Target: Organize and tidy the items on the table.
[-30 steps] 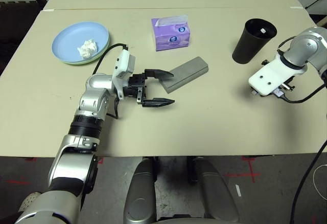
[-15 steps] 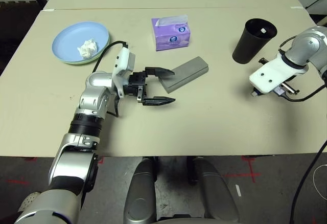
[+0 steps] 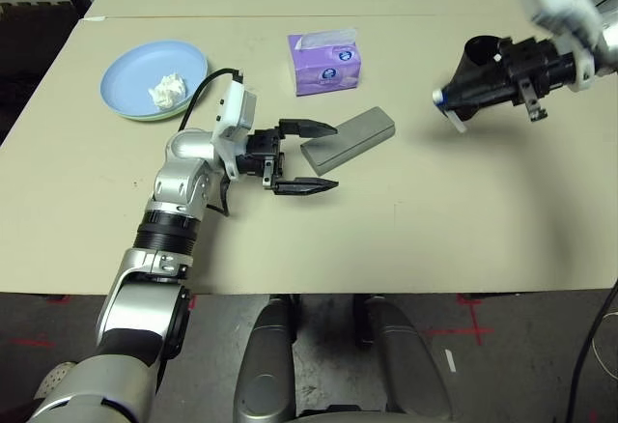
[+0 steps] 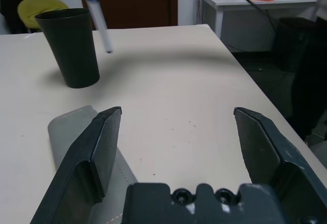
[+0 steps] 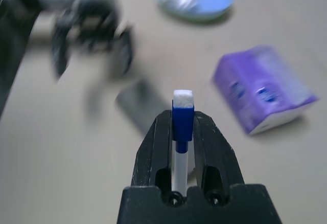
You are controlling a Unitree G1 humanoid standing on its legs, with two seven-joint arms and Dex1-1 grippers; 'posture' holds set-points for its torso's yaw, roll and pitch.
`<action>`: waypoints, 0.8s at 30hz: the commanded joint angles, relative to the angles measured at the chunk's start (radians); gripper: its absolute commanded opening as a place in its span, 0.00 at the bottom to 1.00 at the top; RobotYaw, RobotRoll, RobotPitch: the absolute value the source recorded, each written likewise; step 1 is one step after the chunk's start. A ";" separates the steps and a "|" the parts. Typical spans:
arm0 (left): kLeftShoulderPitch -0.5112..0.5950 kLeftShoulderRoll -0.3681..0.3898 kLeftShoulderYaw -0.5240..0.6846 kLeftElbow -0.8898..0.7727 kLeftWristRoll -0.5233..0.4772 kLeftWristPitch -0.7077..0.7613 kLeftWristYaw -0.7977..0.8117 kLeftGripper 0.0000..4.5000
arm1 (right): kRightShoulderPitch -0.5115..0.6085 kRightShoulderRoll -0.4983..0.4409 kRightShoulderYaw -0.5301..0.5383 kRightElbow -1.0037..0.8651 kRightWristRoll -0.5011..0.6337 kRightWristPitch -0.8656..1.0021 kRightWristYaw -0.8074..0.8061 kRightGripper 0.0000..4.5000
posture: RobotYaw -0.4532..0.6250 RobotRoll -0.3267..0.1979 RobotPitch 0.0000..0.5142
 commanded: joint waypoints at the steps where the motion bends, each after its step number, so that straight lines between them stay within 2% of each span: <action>1: 0.005 0.003 -0.008 0.032 0.037 -0.038 0.029 1.00 | 0.088 0.025 -0.161 -0.121 0.061 0.079 -0.166 0.09 | 0.49 0.62 0.47; 5: 0.000 0.005 -0.012 0.052 0.057 -0.045 0.059 1.00 | 0.162 0.061 -0.279 -0.229 0.093 0.134 -0.297 0.09 | 0.48 0.62 0.47; 15: -0.009 -0.001 -0.010 0.067 0.075 -0.014 0.134 1.00 | 0.202 0.087 -0.464 -0.270 0.066 0.091 -0.528 0.09 | 0.48 0.62 0.47; 20: -0.017 -0.005 -0.006 0.070 0.079 -0.017 0.164 1.00 | 0.307 0.139 -0.513 -0.335 -0.011 -0.011 -0.697 0.09 | 0.47 0.62 0.47; 24: -0.027 -0.013 0.000 0.068 0.074 -0.025 0.181 1.00 | 0.366 0.167 -0.517 -0.381 -0.022 -0.031 -0.751 0.09 | 0.47 0.62 0.47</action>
